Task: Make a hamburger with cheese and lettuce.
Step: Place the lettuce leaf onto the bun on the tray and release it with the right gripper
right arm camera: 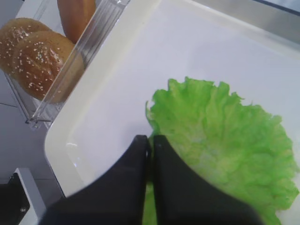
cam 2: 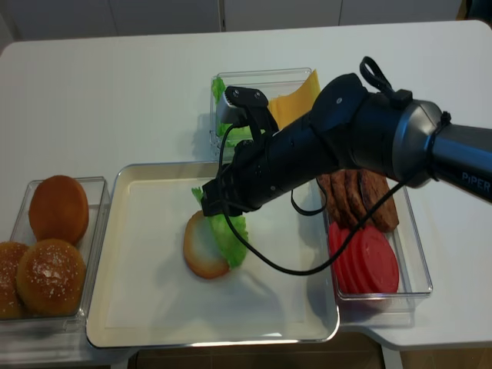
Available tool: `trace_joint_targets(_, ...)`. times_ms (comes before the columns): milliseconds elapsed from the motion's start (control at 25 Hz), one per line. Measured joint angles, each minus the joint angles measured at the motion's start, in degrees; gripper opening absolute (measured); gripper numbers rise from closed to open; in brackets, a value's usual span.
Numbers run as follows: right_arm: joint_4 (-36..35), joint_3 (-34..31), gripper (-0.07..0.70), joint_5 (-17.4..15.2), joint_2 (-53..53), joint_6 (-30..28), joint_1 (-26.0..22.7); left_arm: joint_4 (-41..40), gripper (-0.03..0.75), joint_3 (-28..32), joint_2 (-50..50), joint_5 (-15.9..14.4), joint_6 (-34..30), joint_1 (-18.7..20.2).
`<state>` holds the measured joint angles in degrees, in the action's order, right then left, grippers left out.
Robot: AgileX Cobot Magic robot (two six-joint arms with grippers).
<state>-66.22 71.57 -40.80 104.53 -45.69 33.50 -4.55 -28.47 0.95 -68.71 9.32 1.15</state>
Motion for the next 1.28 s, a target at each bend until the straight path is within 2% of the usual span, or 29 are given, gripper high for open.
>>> trace_joint_targets(360,-1.6,0.0,0.018,-1.2,0.7,-0.5,0.0,0.0,0.362,0.0,0.0,0.0,0.0,0.0)
trace_joint_targets(640,-1.8,0.0,0.098,-1.5,0.8,-0.5,0.1,0.0,0.362,0.0,0.0,0.0,0.0,0.0)
trace_joint_targets(920,-2.5,0.0,0.127,-1.5,0.8,-0.5,0.1,0.0,0.362,0.0,0.0,0.0,0.0,0.0)
trace_joint_targets(1080,-3.0,0.0,0.184,-1.4,0.8,-0.5,0.1,0.0,0.362,0.0,0.0,0.0,0.0,0.0)
trace_joint_targets(1280,-3.0,0.0,0.337,0.4,0.8,-0.5,0.1,0.0,0.362,0.0,0.0,0.0,0.0,0.0)
